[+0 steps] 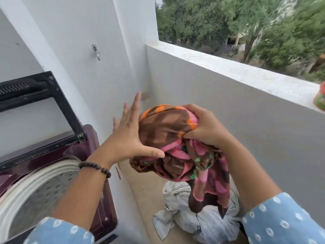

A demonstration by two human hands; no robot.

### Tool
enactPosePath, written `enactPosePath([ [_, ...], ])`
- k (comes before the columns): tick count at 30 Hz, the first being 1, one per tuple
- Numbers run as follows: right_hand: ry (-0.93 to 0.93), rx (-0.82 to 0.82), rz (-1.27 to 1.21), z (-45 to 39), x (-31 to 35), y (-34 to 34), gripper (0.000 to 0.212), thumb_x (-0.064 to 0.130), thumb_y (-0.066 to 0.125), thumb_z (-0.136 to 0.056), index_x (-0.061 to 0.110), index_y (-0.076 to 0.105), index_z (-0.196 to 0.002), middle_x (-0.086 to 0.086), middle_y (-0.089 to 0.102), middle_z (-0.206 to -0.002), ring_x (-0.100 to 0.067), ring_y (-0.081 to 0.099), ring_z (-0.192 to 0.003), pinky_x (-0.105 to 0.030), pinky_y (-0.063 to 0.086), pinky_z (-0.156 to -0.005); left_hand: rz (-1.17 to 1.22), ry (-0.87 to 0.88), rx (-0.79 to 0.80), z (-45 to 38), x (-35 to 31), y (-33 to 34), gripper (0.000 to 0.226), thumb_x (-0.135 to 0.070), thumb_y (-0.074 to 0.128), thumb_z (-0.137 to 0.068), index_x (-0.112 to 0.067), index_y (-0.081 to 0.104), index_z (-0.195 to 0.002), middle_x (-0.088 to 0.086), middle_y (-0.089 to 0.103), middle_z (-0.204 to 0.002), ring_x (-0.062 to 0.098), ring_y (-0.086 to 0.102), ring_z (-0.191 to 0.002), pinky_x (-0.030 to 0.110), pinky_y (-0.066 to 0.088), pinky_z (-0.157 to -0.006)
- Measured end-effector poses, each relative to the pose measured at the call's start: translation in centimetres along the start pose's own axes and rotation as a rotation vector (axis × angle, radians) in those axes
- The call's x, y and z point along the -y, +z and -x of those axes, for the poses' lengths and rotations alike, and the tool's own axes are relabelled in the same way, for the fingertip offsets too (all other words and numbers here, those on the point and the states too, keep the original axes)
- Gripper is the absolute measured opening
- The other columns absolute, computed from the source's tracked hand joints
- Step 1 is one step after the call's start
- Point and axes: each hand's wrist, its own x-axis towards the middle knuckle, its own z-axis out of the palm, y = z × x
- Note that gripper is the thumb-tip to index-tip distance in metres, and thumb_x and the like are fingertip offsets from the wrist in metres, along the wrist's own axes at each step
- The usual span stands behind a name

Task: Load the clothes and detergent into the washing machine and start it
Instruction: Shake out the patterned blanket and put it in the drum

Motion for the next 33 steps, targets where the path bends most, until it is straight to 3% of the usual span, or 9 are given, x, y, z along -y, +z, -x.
enactPosePath([
  [2, -0.097, 0.063, 0.101, -0.6, 1.2, 1.1, 0.064, 0.013, 0.082, -0.060, 0.022, 0.060, -0.120, 0.006, 0.069, -0.103, -0.010, 0.064, -0.095, -0.033, 0.052, -0.084, -0.219, 0.057, 0.058, -1.2, -1.1, 0.4, 0.149, -0.072, 0.081, -0.043, -0.052, -0.032, -0.139, -0.004, -0.004, -0.164, 0.018, -0.012, -0.150, 0.058, -0.009, -0.117],
  [3, -0.123, 0.074, 0.117, -0.8, 1.8, 1.4, 0.066, 0.013, 0.082, -0.060, 0.021, 0.059, -0.121, 0.006, 0.068, -0.104, -0.011, 0.064, -0.095, -0.033, 0.051, -0.084, -0.238, 0.074, 0.062, -1.8, -1.2, 0.7, 0.146, -0.069, 0.082, -0.047, -0.052, -0.026, -0.143, 0.001, 0.015, -0.162, 0.023, 0.007, -0.151, 0.059, 0.004, -0.119],
  [5, -0.134, 0.066, 0.111, -0.8, 2.6, 1.3, 0.069, 0.012, 0.083, -0.060, 0.020, 0.058, -0.124, 0.004, 0.067, -0.106, -0.011, 0.062, -0.096, -0.033, 0.050, -0.085, -0.133, 0.091, -0.033, -2.4, -1.1, 1.0, 0.129, -0.051, 0.087, -0.057, -0.048, -0.002, -0.150, -0.003, 0.053, -0.137, 0.027, 0.051, -0.126, 0.046, 0.041, -0.104],
  [7, -0.110, 0.125, 0.098, -0.7, 2.9, 0.4, 0.076, 0.015, 0.085, -0.062, 0.022, 0.052, -0.130, 0.004, 0.062, -0.115, -0.012, 0.059, -0.104, -0.033, 0.049, -0.092, -0.019, 0.131, -0.173, -2.3, -0.8, 1.2, 0.107, -0.034, 0.087, -0.061, -0.043, 0.023, -0.146, -0.013, 0.062, -0.111, 0.022, 0.065, -0.100, 0.034, 0.051, -0.085],
  [12, 0.130, 0.481, 0.100, -0.3, 2.0, -2.9, 0.113, 0.039, 0.090, -0.061, 0.051, 0.015, -0.145, 0.015, 0.039, -0.145, -0.006, 0.043, -0.128, -0.027, 0.035, -0.109, 0.224, 0.177, -0.356, -2.1, -0.1, 1.3, 0.078, -0.029, 0.086, -0.059, -0.035, 0.049, -0.128, -0.025, 0.064, -0.110, -0.001, 0.063, -0.096, 0.017, 0.049, -0.086],
  [16, 0.224, 0.407, -0.133, 0.8, -0.3, -3.2, 0.114, 0.031, 0.092, -0.061, 0.050, 0.017, -0.145, 0.018, 0.046, -0.140, -0.003, 0.050, -0.126, -0.035, 0.040, -0.110, 0.411, 0.144, -0.497, -2.5, 0.6, 0.6, 0.067, -0.036, 0.081, -0.059, -0.037, 0.053, -0.119, -0.016, 0.066, -0.110, 0.004, 0.064, -0.098, 0.018, 0.049, -0.085],
  [21, 0.251, 0.341, -0.381, 2.0, -2.0, -2.0, 0.109, 0.016, 0.087, -0.065, 0.042, 0.021, -0.148, 0.013, 0.052, -0.138, -0.004, 0.057, -0.121, -0.032, 0.048, -0.102, 0.629, 0.102, -0.639, -2.7, 0.5, 0.7, 0.060, 0.000, 0.083, -0.067, -0.031, 0.057, -0.110, -0.011, 0.066, -0.104, 0.002, 0.064, -0.094, 0.018, 0.050, -0.083],
  [29, 0.227, 0.236, -0.700, 1.9, -3.4, -0.4, 0.102, 0.011, 0.085, -0.066, 0.032, 0.028, -0.148, -0.009, 0.052, -0.141, -0.030, 0.055, -0.126, -0.050, 0.047, -0.102, 1.108, -0.045, -0.872, -2.3, -0.3, 0.7, 0.050, 0.018, 0.070, -0.072, -0.020, 0.059, -0.104, -0.004, 0.068, -0.093, 0.004, 0.064, -0.084, 0.022, 0.054, -0.079],
  [33, 0.237, 0.132, -0.686, 1.7, -3.3, -0.3, 0.080, -0.003, 0.080, -0.070, 0.019, 0.044, -0.138, -0.012, 0.064, -0.127, -0.032, 0.062, -0.116, -0.047, 0.052, -0.095, 1.116, -0.090, -0.795, -1.4, -0.5, 2.0, 0.051, 0.015, 0.068, -0.076, -0.024, 0.058, -0.106, -0.007, 0.068, -0.095, 0.004, 0.066, -0.086, 0.023, 0.056, -0.080],
])
